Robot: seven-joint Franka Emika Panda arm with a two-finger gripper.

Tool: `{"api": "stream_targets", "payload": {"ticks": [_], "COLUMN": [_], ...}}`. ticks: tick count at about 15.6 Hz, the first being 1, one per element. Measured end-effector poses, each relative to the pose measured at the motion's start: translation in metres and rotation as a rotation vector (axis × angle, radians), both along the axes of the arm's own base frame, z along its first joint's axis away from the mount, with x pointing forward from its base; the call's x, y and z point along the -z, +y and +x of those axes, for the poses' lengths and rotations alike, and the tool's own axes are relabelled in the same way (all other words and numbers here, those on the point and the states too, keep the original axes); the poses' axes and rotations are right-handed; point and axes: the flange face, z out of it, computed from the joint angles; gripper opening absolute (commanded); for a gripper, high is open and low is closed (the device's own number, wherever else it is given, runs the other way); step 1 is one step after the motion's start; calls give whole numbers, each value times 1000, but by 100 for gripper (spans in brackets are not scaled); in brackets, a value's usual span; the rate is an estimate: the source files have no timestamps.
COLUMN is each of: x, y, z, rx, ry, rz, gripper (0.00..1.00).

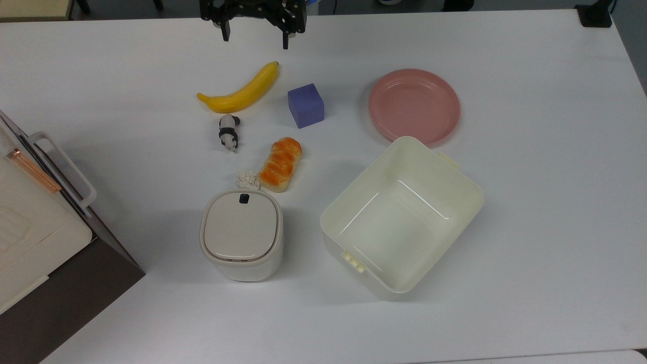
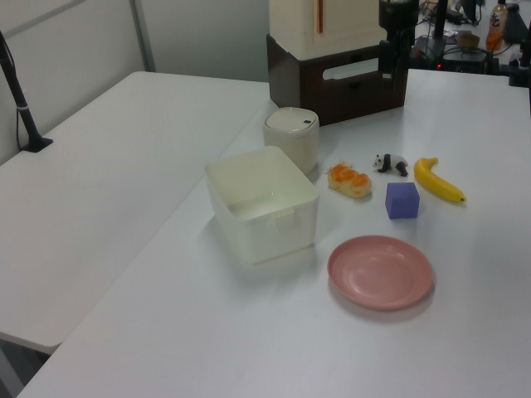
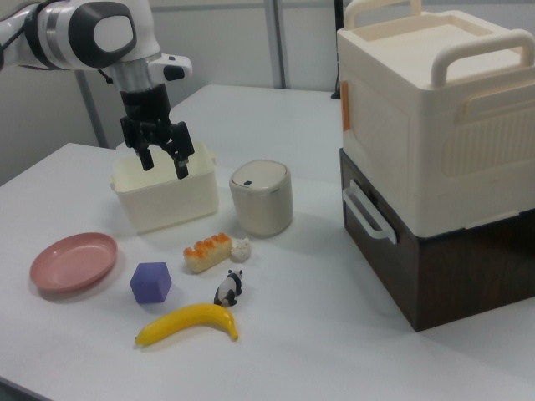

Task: Open the trash can

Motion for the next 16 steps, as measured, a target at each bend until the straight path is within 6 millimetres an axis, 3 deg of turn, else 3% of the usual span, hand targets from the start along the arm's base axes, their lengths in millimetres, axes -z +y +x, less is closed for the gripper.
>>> {"api": "stream_targets", "payload": {"ticks": [9,10,11,12,13,14,15,16], "x": [0,0,0,0,0,0,0,0], "y": [0,0,0,0,0,0,0,0], "z": [0,0,0,0,0,0,0,0], "rx": [-118,-121,-124,-128,-130,-131,-132,-132], "ry": [7,8,8,8,8,8,8,8], "rz": [4,4,5,5,5,5,5,5], "gripper": [100,94,73,42,26,21,6,0]}}
